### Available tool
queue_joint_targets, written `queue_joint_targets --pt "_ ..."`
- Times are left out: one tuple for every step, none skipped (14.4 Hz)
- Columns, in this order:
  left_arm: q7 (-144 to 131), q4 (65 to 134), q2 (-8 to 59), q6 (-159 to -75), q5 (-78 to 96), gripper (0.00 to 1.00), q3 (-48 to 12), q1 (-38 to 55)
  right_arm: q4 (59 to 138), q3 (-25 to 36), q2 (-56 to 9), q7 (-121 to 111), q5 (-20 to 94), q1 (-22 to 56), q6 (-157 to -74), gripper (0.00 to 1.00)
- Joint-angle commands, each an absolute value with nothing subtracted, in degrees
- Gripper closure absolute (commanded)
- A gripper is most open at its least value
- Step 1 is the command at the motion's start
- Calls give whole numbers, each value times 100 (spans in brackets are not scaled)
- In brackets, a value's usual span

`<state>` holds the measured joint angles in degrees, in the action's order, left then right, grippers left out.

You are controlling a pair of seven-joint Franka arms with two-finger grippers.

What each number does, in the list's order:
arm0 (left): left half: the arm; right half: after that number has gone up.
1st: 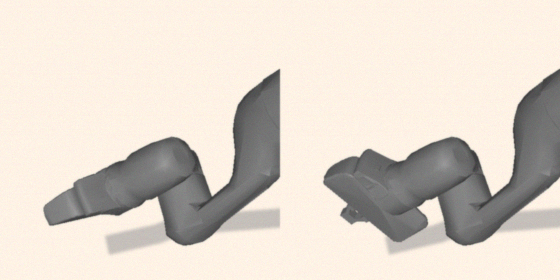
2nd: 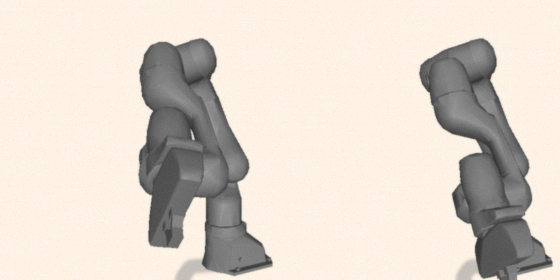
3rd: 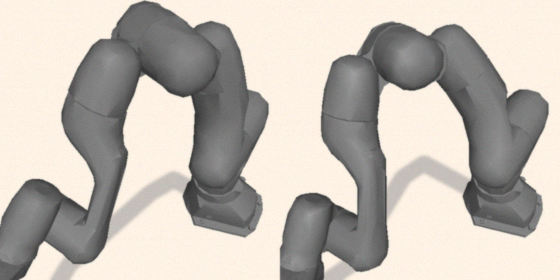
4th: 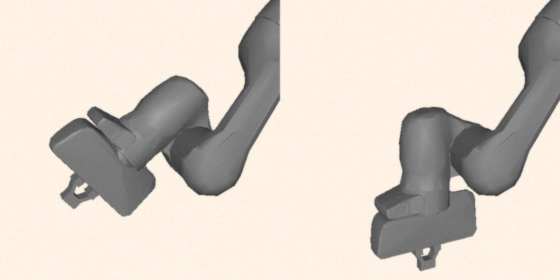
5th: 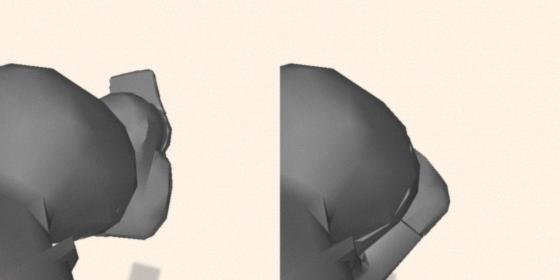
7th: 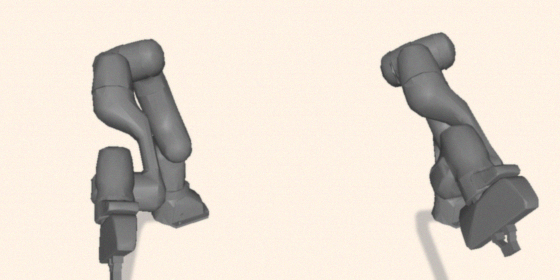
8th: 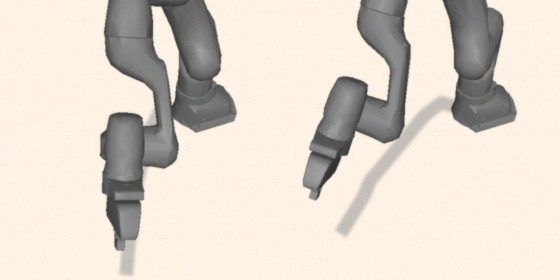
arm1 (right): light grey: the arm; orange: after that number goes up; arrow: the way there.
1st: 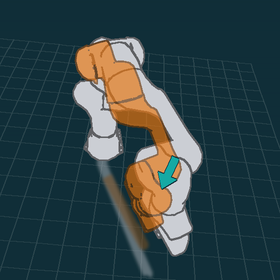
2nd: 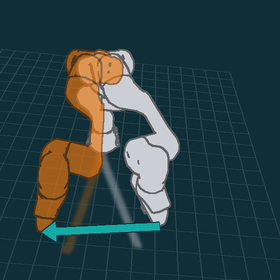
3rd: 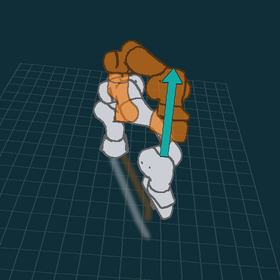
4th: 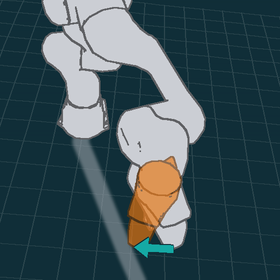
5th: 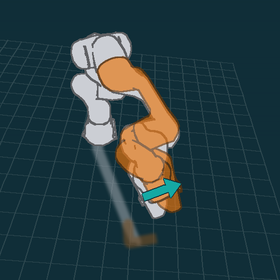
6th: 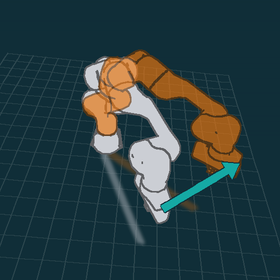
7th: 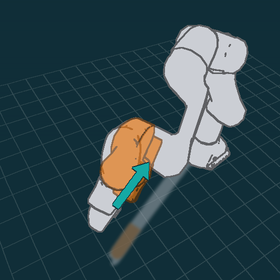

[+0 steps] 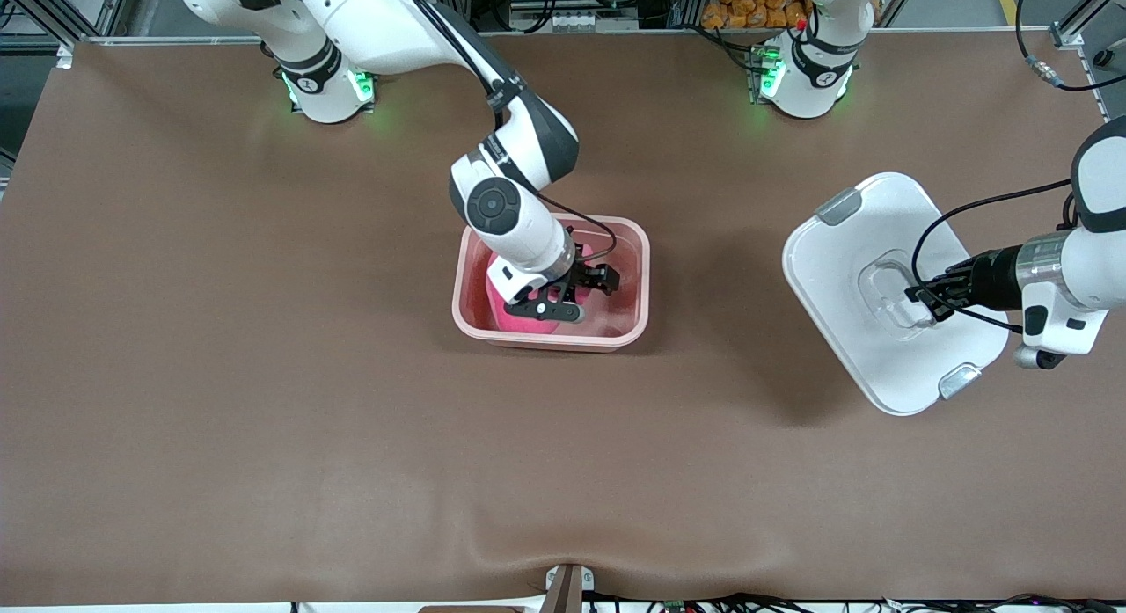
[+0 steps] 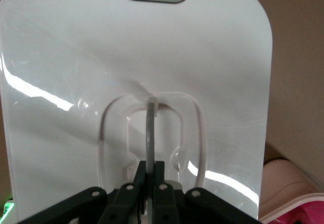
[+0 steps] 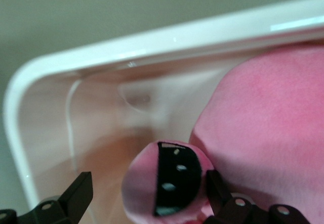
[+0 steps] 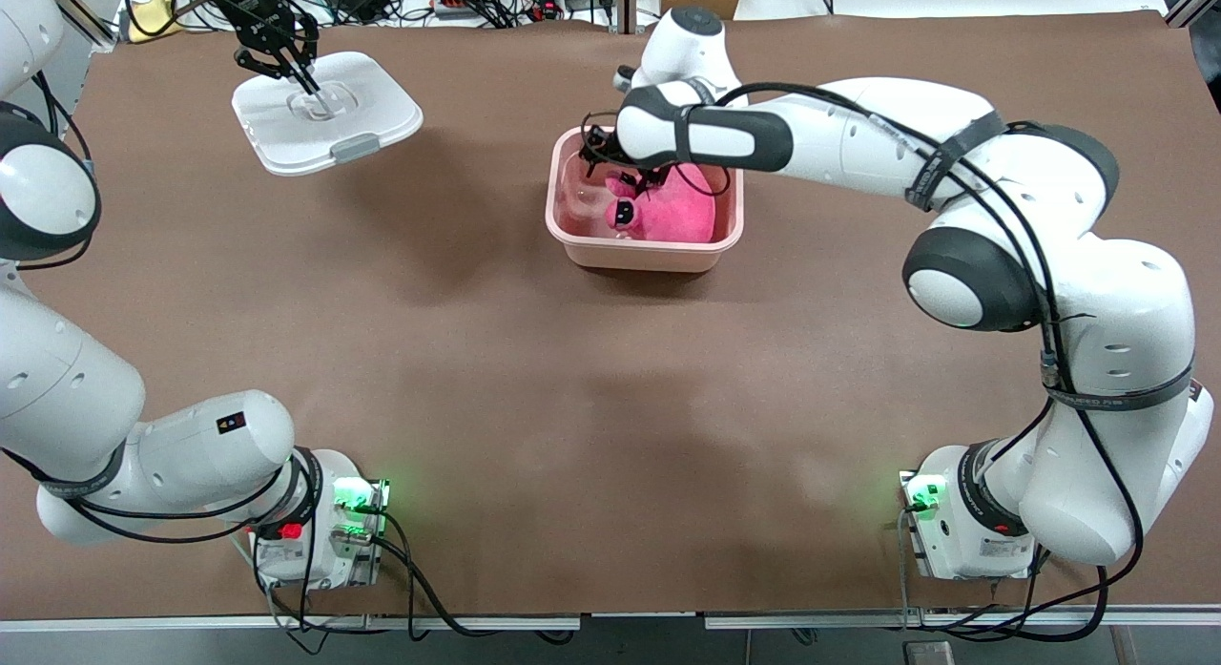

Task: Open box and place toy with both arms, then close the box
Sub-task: 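Lower the toy into the box and open the right gripper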

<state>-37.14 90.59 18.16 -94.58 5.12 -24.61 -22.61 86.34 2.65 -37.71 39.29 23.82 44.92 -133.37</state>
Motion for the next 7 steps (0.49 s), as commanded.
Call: queue_joint_targets --pt "-3630 9026 1793 -9466 422 100 -2514 -2294 8719 211 -3358 3920 2294 4246 -12922 0" --pt "-3630 9026 1793 -9466 422 100 -2514 -2294 8719 211 -3218 3911 2294 4132 -12798 0" --pt "-3639 9026 1793 -9466 431 100 -2514 -2285 8719 211 -3060 3911 2294 3983 -12632 0" --pt "-3682 9009 1784 -9457 431 100 -2522 -2268 8719 211 -2902 3929 2285 3894 -12447 0" --pt "-3761 9000 1775 -9448 431 100 -2549 -2250 8727 228 -2744 3929 2285 3754 -12289 0" --pt "-3831 9000 1758 -9440 431 100 -2566 -2224 8745 237 -2594 3920 2276 3570 -12131 0" --pt "-3971 9000 1740 -9439 439 100 -2601 -2215 8780 246 -2454 3842 2224 3429 -11920 0"
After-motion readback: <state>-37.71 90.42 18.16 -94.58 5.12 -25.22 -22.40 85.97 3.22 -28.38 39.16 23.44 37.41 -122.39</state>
